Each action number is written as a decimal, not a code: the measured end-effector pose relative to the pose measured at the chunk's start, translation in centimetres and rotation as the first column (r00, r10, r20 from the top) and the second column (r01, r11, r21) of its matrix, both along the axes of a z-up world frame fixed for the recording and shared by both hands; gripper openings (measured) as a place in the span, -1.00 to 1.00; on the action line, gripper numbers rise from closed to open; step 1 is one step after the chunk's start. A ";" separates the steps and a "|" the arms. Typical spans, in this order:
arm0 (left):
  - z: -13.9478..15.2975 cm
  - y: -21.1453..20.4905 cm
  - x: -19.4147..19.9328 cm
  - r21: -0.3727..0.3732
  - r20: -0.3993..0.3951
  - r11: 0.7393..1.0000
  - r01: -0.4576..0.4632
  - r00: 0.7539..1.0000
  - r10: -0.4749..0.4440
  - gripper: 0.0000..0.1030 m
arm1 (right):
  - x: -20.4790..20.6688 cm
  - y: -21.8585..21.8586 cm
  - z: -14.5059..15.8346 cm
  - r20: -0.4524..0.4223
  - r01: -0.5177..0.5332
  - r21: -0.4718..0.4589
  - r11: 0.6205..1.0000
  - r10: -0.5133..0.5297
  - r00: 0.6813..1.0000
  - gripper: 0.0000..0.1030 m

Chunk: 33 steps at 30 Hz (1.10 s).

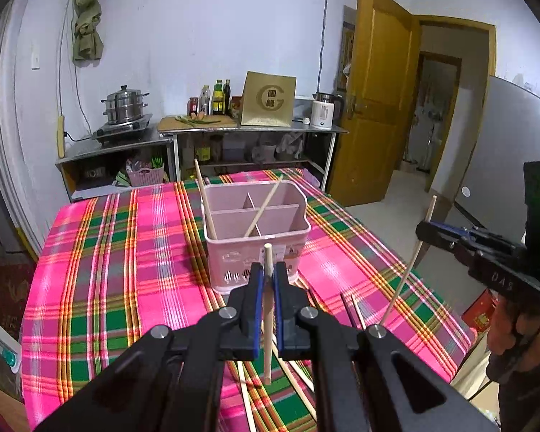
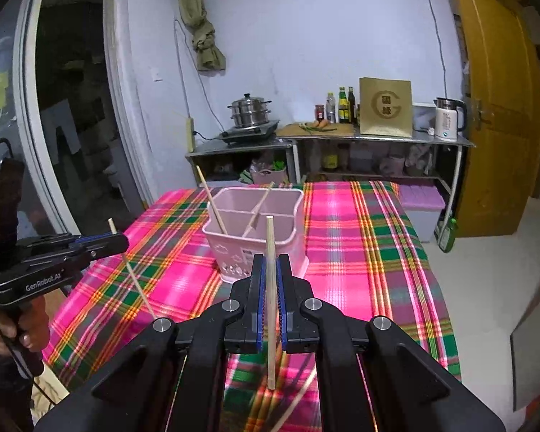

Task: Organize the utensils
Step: 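Lift both held chopsticks upright and carry them over the pink basket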

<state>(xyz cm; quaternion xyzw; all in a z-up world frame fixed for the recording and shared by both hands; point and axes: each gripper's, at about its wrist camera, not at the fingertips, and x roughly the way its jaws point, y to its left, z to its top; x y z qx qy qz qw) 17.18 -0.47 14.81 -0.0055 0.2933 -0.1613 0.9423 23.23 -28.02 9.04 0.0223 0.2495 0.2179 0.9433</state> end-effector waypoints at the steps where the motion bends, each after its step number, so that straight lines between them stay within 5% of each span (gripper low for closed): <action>1: 0.3 0.1 0.3 -0.003 0.004 1.000 -0.001 1.000 0.001 -0.88 | 0.3 0.2 0.2 0.003 -0.005 0.002 1.000 0.005 1.000 -0.88; 18: 7.3 1.3 6.2 -0.041 0.110 0.999 -0.027 0.993 0.031 -0.88 | 5.3 4.3 5.4 0.090 -0.070 0.047 0.996 0.066 0.994 -0.89; 33: 6.9 1.9 12.3 -0.038 0.118 0.998 -0.053 0.991 0.057 -0.88 | 11.2 6.6 6.5 0.103 -0.062 0.095 0.994 0.052 0.993 -0.89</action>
